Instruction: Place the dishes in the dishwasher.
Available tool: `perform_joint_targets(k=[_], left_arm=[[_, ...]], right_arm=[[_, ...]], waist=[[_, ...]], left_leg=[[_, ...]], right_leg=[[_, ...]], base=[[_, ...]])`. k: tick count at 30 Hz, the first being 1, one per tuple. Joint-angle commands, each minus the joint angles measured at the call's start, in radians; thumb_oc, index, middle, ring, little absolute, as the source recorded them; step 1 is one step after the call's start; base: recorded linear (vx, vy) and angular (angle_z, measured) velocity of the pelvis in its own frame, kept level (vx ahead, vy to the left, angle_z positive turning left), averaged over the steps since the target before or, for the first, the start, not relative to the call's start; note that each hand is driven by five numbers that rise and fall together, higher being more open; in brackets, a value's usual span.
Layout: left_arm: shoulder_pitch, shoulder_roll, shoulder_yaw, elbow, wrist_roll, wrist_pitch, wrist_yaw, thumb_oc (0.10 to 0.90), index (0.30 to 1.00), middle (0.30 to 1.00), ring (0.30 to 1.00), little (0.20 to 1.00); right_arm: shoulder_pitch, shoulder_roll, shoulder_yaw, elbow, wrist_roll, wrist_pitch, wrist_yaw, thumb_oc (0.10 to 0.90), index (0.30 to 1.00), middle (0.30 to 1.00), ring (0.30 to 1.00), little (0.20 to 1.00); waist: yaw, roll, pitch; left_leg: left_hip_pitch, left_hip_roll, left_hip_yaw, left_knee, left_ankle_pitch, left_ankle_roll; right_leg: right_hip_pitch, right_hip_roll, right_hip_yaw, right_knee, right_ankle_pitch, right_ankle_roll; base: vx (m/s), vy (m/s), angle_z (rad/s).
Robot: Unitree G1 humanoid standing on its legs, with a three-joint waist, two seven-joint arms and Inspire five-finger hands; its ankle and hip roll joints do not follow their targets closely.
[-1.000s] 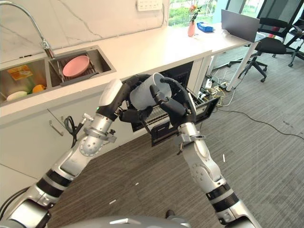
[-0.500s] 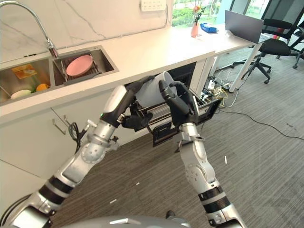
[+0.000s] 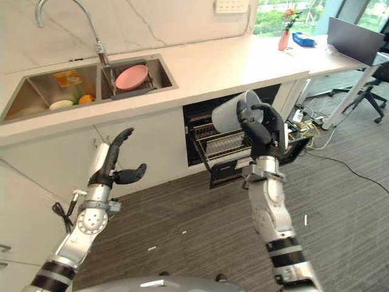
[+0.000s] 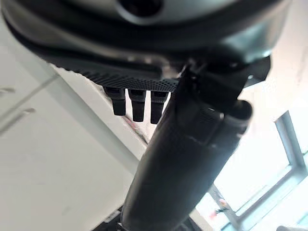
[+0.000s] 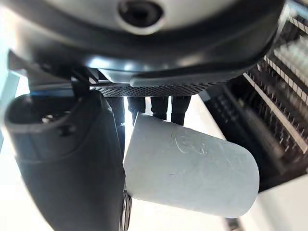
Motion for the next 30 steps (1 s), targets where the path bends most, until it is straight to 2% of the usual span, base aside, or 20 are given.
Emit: perform_joint_targets(k=[1,3,6,7,8,16,23,30], left_arm=[[-0.091,0.067,0.014,-0.049,-0.016,-0.084,0.025,0.8,0.9,0.9,0.9,0.9],[-0.003,0.099,-0.006,-0.001,-0.049,-0.083,-0.029,0.8,0.9,0.9,0.9,0.9],[-0.002,0.098,-0.004,-0.003,-0.05,-0.083,-0.03,0.8,0.9,0.9,0.9,0.9],[0.028,0.107,-0.007,0.022,-0.056,-0.08,-0.046,0.8,0.9,0.9,0.9,0.9],[0.101,0.118,-0.012,0.063,-0.07,-0.072,-0.081,0.8,0.9,0.9,0.9,0.9],[0.179,0.128,-0.069,0.191,-0.07,-0.067,-0.14,0.8,0.9,0.9,0.9,0.9],[0.153,0.097,-0.107,0.307,-0.065,-0.069,-0.125,0.8,0.9,0.9,0.9,0.9],[0.104,0.065,-0.113,0.4,-0.095,-0.06,-0.108,0.8,0.9,0.9,0.9,0.9]], right_arm=[[-0.154,-0.036,-0.075,-0.029,-0.257,-0.036,-0.045,0.4,0.3,0.3,0.3,0.3],[-0.261,-0.146,-0.05,0.208,-0.331,0.037,-0.073,0.4,0.3,0.3,0.3,0.3],[-0.268,-0.147,-0.047,0.215,-0.33,0.034,-0.072,0.4,0.3,0.3,0.3,0.3],[-0.294,-0.183,-0.037,0.27,-0.362,0.053,-0.08,0.4,0.3,0.3,0.3,0.3],[-0.344,-0.233,-0.035,0.395,-0.359,0.072,-0.085,0.4,0.3,0.3,0.3,0.3],[-0.531,-0.339,0.046,0.673,-0.412,0.098,-0.08,0.4,0.3,0.3,0.3,0.3],[-0.639,-0.37,0.122,0.879,-0.449,0.107,-0.059,0.4,0.3,0.3,0.3,0.3],[-0.674,-0.348,0.152,1.061,-0.473,0.133,-0.024,0.4,0.3,0.3,0.3,0.3]], waist=[[0.017,-0.038,-0.019],[0.066,-0.051,0.006],[0.064,-0.05,0.005],[0.078,-0.054,0.01],[0.108,-0.059,0.02],[0.157,-0.066,0.054],[0.182,-0.067,0.087],[0.203,-0.067,0.105]], left_leg=[[0.013,0.044,0.033,0.008,-0.069,-0.079],[-0.026,0.043,0.007,0.008,-0.052,-0.079],[-0.028,0.043,0.006,0.008,-0.052,-0.079],[-0.041,0.043,0.001,0.008,-0.046,-0.08],[-0.069,0.045,-0.01,0.008,-0.036,-0.083],[-0.156,0.044,-0.037,0.008,-0.012,-0.09],[-0.205,0.035,-0.065,0.009,-0.003,-0.091],[-0.256,0.023,-0.087,0.011,0.004,-0.091]], right_leg=[[0.034,-0.071,-0.006,0.023,-0.074,0.086],[0.017,-0.07,-0.029,0.021,-0.069,0.088],[0.014,-0.07,-0.029,0.021,-0.069,0.088],[0.008,-0.068,-0.034,0.02,-0.067,0.088],[-0.006,-0.067,-0.045,0.015,-0.065,0.089],[-0.071,-0.064,-0.066,0.013,-0.063,0.093],[-0.099,-0.064,-0.083,0.013,-0.068,0.095],[-0.134,-0.07,-0.097,0.013,-0.066,0.097]], base=[[-0.02,-0.014,0.26],[-0.02,-0.02,0.34],[0.0,-0.005,0.17],[0.05,-0.008,0.21],[0.05,-0.008,0.21],[0.03,-0.001,0.15],[0.03,0.001,0.15],[0.02,-0.003,0.08]])
